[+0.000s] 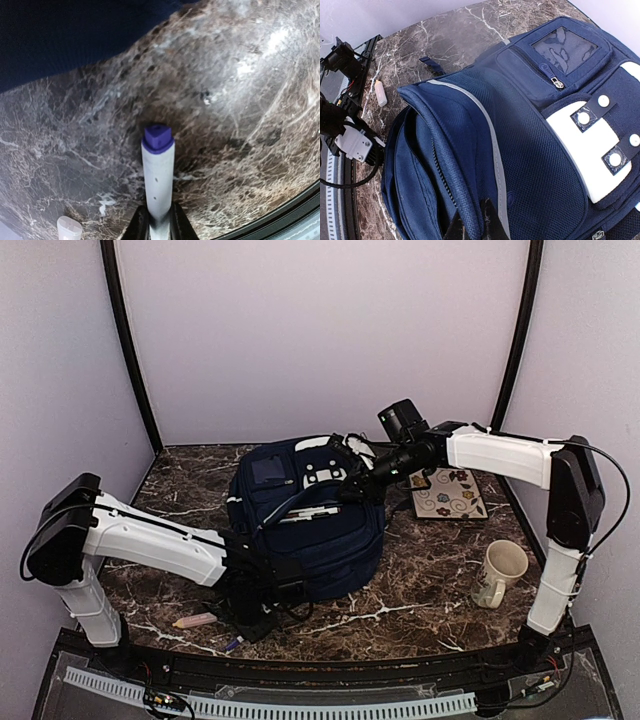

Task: Pack the student bag
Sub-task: Pick up the pencil case at the corner of the board, then place the pencil case in the upper front pocket of the bag.

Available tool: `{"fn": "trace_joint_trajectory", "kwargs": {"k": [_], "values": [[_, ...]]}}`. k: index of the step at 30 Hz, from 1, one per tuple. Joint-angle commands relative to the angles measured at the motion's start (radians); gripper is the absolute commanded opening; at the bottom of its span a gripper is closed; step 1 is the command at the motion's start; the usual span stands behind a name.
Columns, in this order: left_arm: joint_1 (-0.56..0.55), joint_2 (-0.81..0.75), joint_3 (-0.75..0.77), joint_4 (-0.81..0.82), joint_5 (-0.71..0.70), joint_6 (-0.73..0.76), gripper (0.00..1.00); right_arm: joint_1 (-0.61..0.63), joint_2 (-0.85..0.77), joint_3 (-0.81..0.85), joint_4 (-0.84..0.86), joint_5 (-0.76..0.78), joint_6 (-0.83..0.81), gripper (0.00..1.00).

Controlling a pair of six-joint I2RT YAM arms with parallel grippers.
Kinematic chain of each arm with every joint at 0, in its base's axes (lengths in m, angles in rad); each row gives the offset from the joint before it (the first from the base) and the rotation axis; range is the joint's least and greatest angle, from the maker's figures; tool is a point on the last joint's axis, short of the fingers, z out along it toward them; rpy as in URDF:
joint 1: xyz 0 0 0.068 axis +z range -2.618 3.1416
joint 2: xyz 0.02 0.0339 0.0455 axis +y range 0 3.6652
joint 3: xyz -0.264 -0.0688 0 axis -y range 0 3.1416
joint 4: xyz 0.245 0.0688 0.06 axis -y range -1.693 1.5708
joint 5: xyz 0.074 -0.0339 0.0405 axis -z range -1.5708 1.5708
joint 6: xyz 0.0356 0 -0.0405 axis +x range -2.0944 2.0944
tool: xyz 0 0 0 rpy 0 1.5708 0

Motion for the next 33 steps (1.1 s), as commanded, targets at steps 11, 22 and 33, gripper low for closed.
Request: {"fn": "trace_joint_trajectory", "kwargs": {"k": [11,22,33], "values": [[-0.091,0.101,0.547,-0.156,-0.015,0.208,0.09,-0.001,-0.007,0.028,0.019,-0.078,0.020,0.00],[-0.068,0.151,0.653,-0.040,-0.551,0.531,0.06,-0.010,-0.011,0.032,0.045,-0.137,0.078,0.00],[0.019,0.210,0.516,0.302,-0.785,0.826,0.05,-0.018,-0.027,0.022,0.070,-0.152,0.108,0.00]]}}
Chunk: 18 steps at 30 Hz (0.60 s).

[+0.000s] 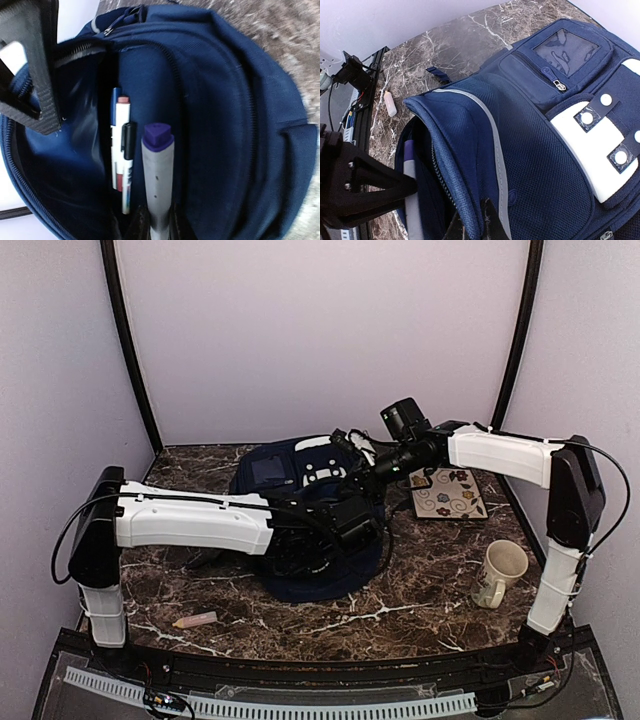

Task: Pack the student bag
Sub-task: Place the pencil case in the upper front pocket of the bag.

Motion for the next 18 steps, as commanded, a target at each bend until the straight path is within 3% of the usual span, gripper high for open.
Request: {"fn": "trace_joint_trajectory", "kwargs": {"k": [1,9,18], "values": [[0.054,-0.006,-0.075,0.198,-0.103,0.162,0.05,-0.004,-0.028,0.021,0.056,-0.102,0.044,0.00],[0.147,0.005,-0.148,0.393,-0.002,0.266,0.04,-0.006,-0.029,0.012,0.063,-0.106,0.050,0.00],[0.190,0.051,-0.170,0.460,0.036,0.298,0.06,-0.007,-0.027,0.012,0.066,-0.116,0.055,0.00]]}}
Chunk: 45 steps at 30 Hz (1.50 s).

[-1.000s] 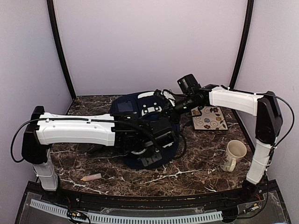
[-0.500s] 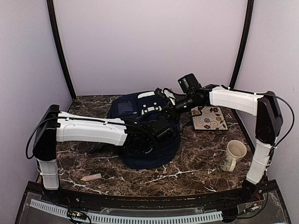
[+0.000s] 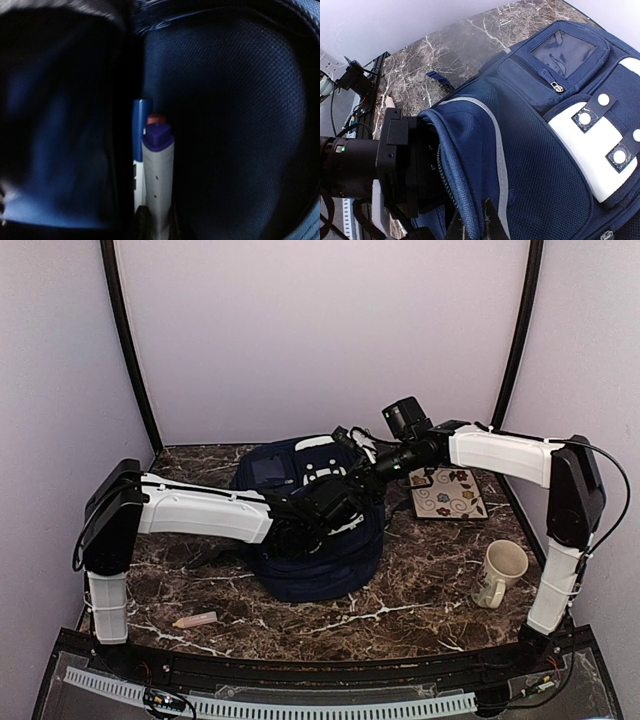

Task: Pack the student bag
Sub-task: Place the pencil case in the upper front pocket of the bag.

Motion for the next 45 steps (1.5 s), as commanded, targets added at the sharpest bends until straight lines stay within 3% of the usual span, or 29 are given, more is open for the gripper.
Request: {"fn": "trace_joint_trajectory", "kwargs": {"k": [1,5,14,19,24,27,34,36,39,45], "values": [[0.027,0.014,-0.021,0.061,0.034,0.018,0.08,0.003,-0.027,0.012,0.047,-0.098,0.023,0.00],[0.027,0.013,-0.013,0.060,0.025,-0.002,0.19,0.001,-0.026,0.011,0.048,-0.098,0.023,0.00],[0.016,-0.047,-0.022,-0.003,0.030,-0.069,0.26,-0.001,-0.021,0.009,0.052,-0.104,0.026,0.00],[-0.073,-0.144,-0.016,-0.070,0.040,-0.128,0.30,-0.005,-0.018,0.006,0.056,-0.107,0.030,0.00],[-0.158,-0.241,0.003,-0.235,0.036,-0.287,0.32,-0.006,-0.011,0.007,0.057,-0.115,0.033,0.00],[-0.199,-0.310,-0.034,-0.332,0.041,-0.420,0.32,-0.006,-0.008,0.008,0.057,-0.117,0.033,0.00],[-0.201,-0.457,-0.180,-0.633,0.014,-0.955,0.35,-0.010,-0.001,0.005,0.070,-0.155,0.051,0.00],[-0.161,-0.493,-0.239,-0.710,0.075,-1.100,0.42,-0.010,0.000,0.005,0.069,-0.157,0.052,0.00],[-0.061,-0.547,-0.333,-0.814,0.224,-1.287,0.42,-0.010,0.000,0.004,0.068,-0.159,0.052,0.00],[0.029,-0.751,-0.521,-0.764,0.374,-1.625,0.54,-0.011,0.006,0.005,0.069,-0.162,0.053,0.00]]}}
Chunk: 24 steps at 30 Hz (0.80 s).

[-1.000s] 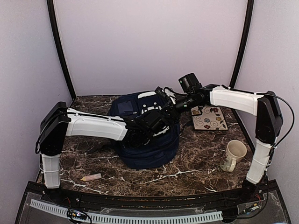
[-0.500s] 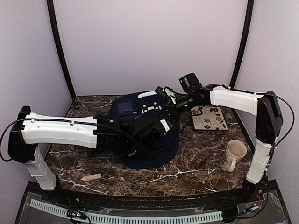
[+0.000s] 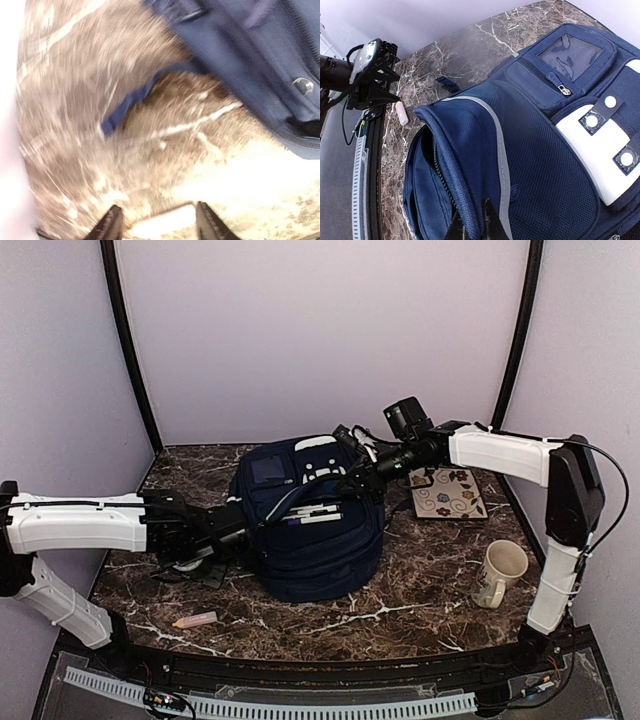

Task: Pack the student bag
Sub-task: Place the pencil case in the upper front pocket of the bag, then move the pencil case to the center of the board.

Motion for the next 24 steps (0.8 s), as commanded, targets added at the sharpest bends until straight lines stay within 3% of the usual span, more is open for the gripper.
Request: {"fn": "trace_joint_trajectory", "kwargs": {"k": [1,5,10,15,24], "values": [[0.030,-0.218,-0.110,-0.011,0.147,-0.381,0.56,0.001,-0.001,0.007,0.052,-0.098,0.027,0.00],[0.044,-0.395,-0.255,0.090,0.152,-0.611,0.53,0.001,0.000,0.007,0.052,-0.102,0.029,0.00],[0.074,-0.512,-0.376,0.188,0.211,-0.696,0.58,0.000,-0.005,0.008,0.049,-0.100,0.024,0.00],[0.079,-0.457,-0.409,0.219,0.264,-0.707,0.59,0.001,-0.001,0.009,0.049,-0.107,0.030,0.00],[0.086,-0.350,-0.402,0.113,0.273,-0.665,0.63,-0.001,-0.011,0.009,0.046,-0.105,0.028,0.00]]}}
